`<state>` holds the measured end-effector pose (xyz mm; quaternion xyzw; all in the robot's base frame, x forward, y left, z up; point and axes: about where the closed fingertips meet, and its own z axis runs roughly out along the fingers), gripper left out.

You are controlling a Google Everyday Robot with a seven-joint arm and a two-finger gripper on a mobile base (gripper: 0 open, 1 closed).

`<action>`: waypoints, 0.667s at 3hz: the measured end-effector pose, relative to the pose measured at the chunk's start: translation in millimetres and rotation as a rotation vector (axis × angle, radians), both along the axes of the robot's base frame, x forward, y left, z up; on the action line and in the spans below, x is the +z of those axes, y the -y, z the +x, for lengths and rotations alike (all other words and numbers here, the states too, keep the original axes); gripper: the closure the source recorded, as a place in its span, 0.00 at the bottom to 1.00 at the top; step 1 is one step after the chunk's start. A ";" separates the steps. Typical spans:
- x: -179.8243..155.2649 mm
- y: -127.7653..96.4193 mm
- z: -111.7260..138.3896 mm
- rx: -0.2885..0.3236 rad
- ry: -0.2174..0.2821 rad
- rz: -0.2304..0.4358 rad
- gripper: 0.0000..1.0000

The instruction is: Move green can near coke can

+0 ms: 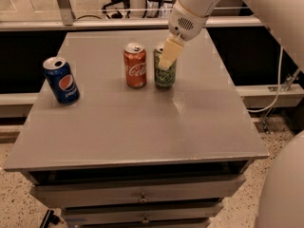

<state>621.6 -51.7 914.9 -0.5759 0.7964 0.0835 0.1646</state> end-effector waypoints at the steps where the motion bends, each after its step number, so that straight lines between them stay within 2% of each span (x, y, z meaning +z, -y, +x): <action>1: 6.8 0.5 -2.8 0.005 0.011 0.005 0.00; 2: 10.3 1.3 -4.3 0.006 0.016 0.006 0.00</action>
Offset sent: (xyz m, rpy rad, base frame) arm -0.0123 -0.0081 0.0258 0.0095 -0.0304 0.0088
